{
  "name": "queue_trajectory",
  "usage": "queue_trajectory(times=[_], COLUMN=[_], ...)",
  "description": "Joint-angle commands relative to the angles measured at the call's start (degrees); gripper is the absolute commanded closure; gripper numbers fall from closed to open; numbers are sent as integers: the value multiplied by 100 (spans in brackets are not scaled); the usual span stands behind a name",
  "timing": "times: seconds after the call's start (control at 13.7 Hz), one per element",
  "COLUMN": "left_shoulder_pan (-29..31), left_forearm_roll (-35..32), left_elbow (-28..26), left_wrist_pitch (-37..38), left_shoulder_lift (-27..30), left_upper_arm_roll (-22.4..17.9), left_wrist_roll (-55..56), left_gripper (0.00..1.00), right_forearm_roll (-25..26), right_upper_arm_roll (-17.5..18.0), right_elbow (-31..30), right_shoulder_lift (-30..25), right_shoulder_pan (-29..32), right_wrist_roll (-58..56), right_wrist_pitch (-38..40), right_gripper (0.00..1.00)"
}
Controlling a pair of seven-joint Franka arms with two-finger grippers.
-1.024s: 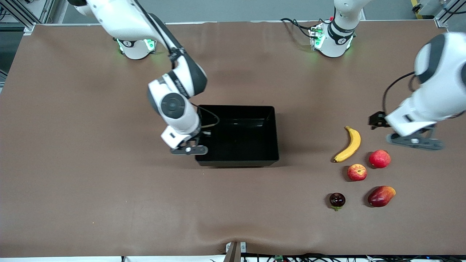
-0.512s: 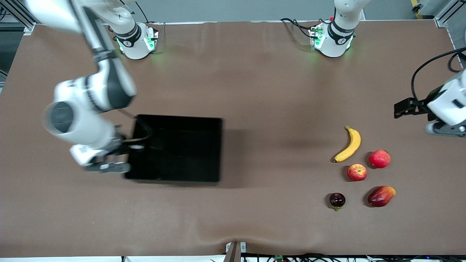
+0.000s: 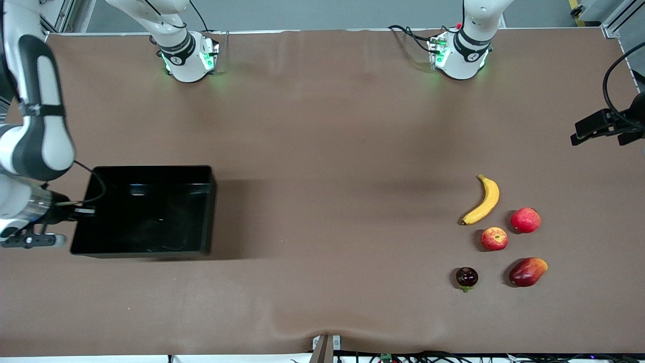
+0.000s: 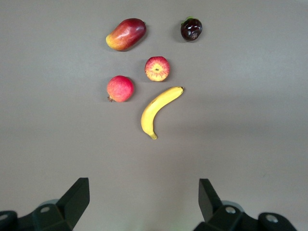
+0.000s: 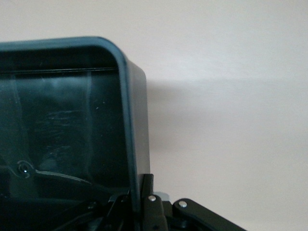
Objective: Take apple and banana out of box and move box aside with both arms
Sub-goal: 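Drag the black box away with the right gripper while the left gripper withdraws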
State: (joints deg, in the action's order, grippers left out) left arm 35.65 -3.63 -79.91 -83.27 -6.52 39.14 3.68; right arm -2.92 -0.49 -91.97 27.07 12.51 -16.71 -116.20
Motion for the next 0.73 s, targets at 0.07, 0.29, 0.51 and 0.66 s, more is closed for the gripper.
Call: queue_trajectory(times=[0.07, 0.29, 0.51, 0.66], left_shoulder_pan=[-1979, -3096, -3170, -3187], left_forearm_roll=[284, 284, 293, 284], left_elbow=[-271, -490, -719, -719], left_wrist_pitch=[82, 109, 83, 65], left_shoulder_lift=[415, 590, 793, 767], left_upper_arm_roll=[-2090, -3216, -3237, -3228], left_wrist_roll=[229, 229, 238, 264], left_gripper=[0, 0, 0, 0], right_forearm_roll=[-59, -77, -77, -59], right_upper_arm_roll=[163, 163, 163, 163], right_elbow=[56, 214, 267, 267], right_shoulder_lift=[474, 913, 1072, 1125], right_shoulder_pan=[603, 796, 876, 867], right_wrist_roll=[-605, -606, -606, -615], right_wrist_pitch=[-376, -675, -755, -755], right_gripper=[100, 100, 100, 88])
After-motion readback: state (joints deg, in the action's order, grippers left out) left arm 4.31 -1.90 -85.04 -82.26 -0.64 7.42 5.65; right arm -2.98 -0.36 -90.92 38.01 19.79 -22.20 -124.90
